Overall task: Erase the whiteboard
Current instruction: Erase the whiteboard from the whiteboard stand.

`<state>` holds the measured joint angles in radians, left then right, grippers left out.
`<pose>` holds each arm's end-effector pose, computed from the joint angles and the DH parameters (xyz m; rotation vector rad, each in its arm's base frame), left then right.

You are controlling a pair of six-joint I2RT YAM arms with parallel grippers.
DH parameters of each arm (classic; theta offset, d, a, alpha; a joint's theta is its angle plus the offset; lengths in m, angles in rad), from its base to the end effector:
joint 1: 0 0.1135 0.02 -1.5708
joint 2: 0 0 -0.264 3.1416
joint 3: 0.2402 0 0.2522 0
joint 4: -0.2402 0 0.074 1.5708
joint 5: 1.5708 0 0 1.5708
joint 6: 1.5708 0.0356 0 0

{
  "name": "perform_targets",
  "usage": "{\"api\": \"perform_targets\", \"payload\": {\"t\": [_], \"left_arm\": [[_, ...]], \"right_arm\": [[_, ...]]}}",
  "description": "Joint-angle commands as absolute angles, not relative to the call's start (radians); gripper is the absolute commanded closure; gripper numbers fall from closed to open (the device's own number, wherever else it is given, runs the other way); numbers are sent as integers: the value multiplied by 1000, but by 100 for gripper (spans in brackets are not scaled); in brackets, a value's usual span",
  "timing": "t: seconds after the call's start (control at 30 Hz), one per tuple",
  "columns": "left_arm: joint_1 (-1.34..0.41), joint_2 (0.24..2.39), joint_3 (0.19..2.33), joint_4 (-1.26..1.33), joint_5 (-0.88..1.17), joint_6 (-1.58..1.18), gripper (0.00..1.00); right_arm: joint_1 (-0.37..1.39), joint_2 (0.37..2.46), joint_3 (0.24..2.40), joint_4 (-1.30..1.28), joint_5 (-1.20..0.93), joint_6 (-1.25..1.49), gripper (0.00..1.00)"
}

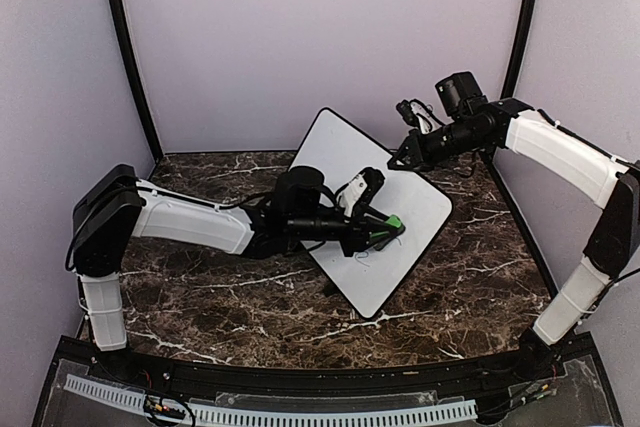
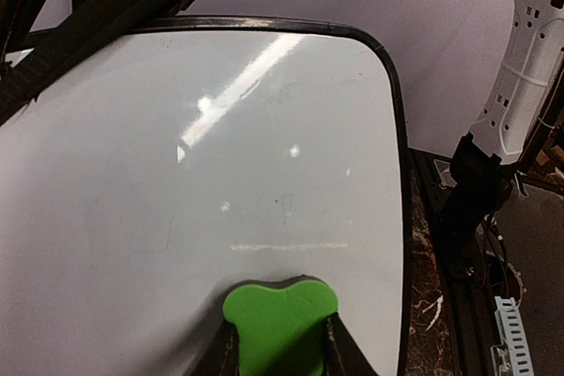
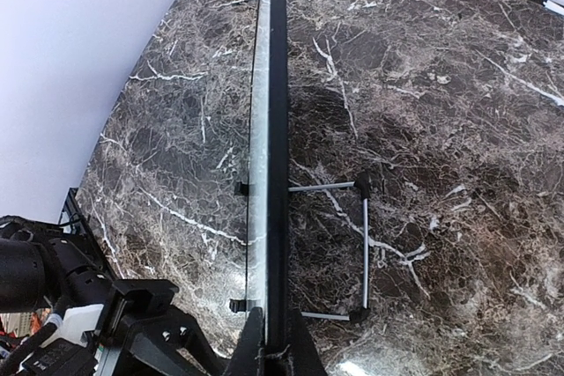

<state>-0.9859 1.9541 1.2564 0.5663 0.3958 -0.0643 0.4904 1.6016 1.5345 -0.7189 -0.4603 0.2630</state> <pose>0.2375 -0.3835 0.2329 1.0807 1.4673 -1.1001 0.3025 0.1794 0.3459 -0.5090 2.3837 0.8979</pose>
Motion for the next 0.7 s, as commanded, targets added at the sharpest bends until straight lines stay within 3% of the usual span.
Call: {"api": "perform_targets", "payload": {"t": [0.0,0.3,0.67], "left_arm": [[-977,1987,1158,480,289,-74,100],[-979,1939,969,536,261,-84,100],[-1000,2020,1267,435,238,-18,100]], "right_arm": [[552,1608,1532,-730,-525,212,100],[552,1609,1532,-729,-525,213,100],[552,1598,1526,-728,-523,216,100]]}}
